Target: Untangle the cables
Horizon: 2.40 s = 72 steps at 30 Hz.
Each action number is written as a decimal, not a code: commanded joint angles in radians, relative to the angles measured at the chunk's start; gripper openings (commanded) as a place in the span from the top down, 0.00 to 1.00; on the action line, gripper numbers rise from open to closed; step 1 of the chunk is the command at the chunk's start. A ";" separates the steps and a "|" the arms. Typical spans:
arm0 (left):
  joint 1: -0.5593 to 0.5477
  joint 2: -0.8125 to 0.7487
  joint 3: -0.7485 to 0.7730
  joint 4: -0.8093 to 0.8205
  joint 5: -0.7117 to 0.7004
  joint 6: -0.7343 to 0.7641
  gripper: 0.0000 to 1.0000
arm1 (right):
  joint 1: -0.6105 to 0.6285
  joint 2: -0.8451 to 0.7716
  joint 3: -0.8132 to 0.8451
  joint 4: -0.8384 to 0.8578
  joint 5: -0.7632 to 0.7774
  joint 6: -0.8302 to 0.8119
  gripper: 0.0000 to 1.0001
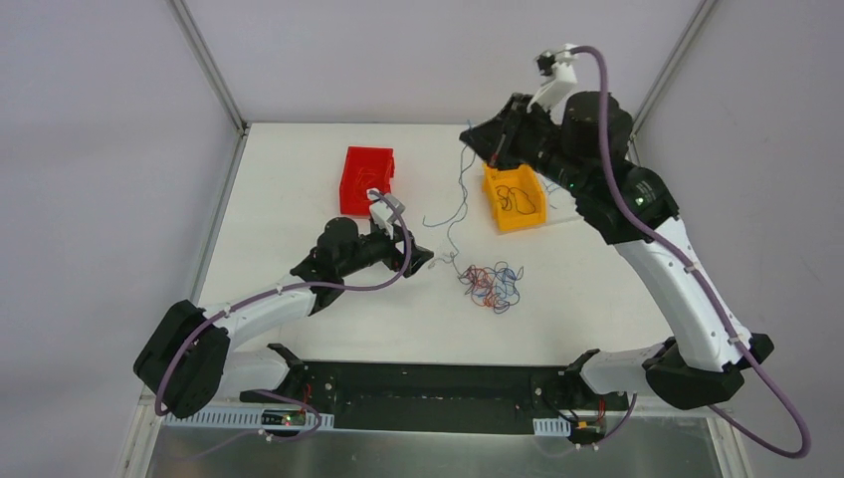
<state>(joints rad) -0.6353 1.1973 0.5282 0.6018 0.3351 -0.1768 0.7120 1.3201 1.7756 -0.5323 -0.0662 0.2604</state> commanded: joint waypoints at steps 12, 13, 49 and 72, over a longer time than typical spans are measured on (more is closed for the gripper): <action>-0.008 0.069 0.044 0.027 0.039 -0.021 0.20 | -0.148 0.077 0.235 0.054 0.355 -0.183 1.00; -0.008 0.072 0.045 0.027 0.041 -0.021 0.20 | -0.174 0.083 0.237 0.054 0.371 -0.183 1.00; -0.152 0.793 0.568 0.202 0.044 -0.231 0.86 | -0.294 -0.030 0.166 0.097 0.245 -0.062 1.00; 0.081 0.252 0.216 -0.511 -0.295 -0.184 1.00 | -0.303 -0.183 -0.090 0.128 0.930 -0.335 1.00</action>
<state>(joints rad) -0.5613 1.4963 0.7235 0.2451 0.1638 -0.4007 0.4152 1.1416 1.6859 -0.4603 0.6491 0.0212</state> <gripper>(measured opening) 0.014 0.012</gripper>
